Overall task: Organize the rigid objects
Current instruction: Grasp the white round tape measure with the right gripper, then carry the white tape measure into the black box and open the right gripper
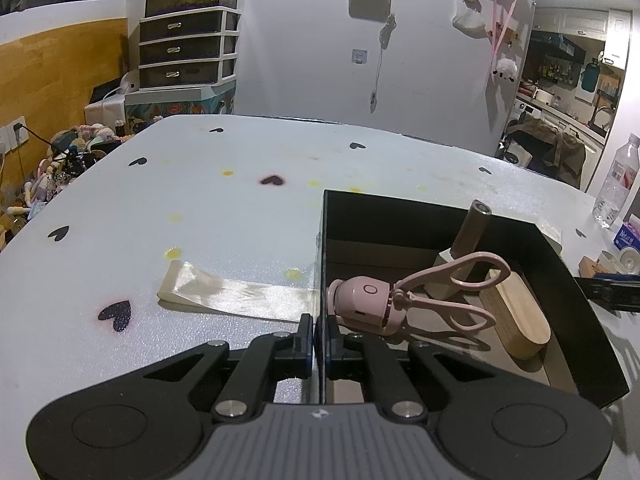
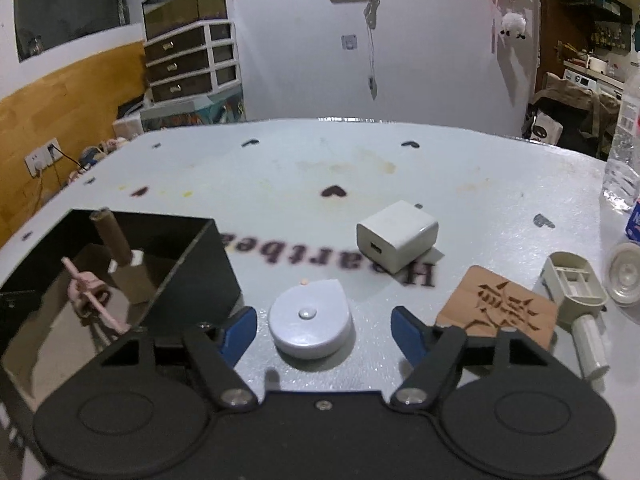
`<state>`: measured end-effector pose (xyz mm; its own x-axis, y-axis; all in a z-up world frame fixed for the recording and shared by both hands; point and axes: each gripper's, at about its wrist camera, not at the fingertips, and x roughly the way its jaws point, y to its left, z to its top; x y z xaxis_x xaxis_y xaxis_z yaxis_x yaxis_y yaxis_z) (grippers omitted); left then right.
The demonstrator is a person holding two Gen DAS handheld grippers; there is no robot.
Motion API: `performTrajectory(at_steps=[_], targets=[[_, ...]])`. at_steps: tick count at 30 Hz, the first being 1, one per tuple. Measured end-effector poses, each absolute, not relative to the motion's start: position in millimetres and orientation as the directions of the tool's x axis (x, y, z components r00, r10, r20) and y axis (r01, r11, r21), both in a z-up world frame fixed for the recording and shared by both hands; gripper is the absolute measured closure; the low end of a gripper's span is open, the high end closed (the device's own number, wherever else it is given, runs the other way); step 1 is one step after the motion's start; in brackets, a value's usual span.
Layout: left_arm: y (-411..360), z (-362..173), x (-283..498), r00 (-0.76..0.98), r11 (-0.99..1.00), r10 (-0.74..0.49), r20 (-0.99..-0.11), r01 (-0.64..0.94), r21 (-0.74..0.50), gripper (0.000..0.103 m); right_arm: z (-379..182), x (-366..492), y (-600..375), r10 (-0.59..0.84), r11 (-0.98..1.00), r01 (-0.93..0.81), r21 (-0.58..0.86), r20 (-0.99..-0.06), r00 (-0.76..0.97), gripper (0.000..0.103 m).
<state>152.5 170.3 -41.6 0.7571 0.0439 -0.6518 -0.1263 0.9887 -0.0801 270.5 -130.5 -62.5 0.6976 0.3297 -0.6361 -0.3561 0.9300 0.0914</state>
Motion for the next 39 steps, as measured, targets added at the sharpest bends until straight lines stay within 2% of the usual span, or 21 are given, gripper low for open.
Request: performTrajectory(at_steps=[5, 12, 22, 27, 34, 39], targets=[[170.4, -41.8, 152.4, 0.758, 0.989, 0.044, -0.651, -0.126, -0.081, 0.098, -70.9, 278.7, -122.0, 0.322, 0.928, -0.364, 0.075, -0.653, 0.686, 0.032], [170.0, -41.3, 151.9, 0.758, 0.988, 0.044, -0.651, -0.128, -0.082, 0.098, -76.0, 283.6, -113.3, 0.315, 0.926, -0.373, 0.058, -0.661, 0.681, 0.049], [170.2, -41.2, 151.7, 0.758, 0.988, 0.044, -0.650, -0.128, -0.083, 0.098, -73.6, 278.1, -117.8, 0.302, 0.934, -0.351, 0.061, -0.662, 0.687, 0.049], [170.0, -41.2, 151.8, 0.759, 0.988, 0.043, -0.650, -0.128, -0.084, 0.098, -56.1, 262.5, -127.2, 0.325, 0.934, -0.345, 0.095, -0.630, 0.706, 0.049], [169.8, -41.1, 151.8, 0.759, 0.988, 0.043, -0.650, -0.129, -0.085, 0.097, -12.9, 228.1, -123.4, 0.470, 0.873, -0.454, 0.178, -0.557, 0.685, 0.049], [170.5, -41.0, 151.5, 0.759, 0.988, 0.040, -0.649, -0.129, -0.090, 0.097, 1.2, 212.0, -98.4, 0.575, 0.789, -0.581, 0.197, -0.571, 0.586, 0.049]])
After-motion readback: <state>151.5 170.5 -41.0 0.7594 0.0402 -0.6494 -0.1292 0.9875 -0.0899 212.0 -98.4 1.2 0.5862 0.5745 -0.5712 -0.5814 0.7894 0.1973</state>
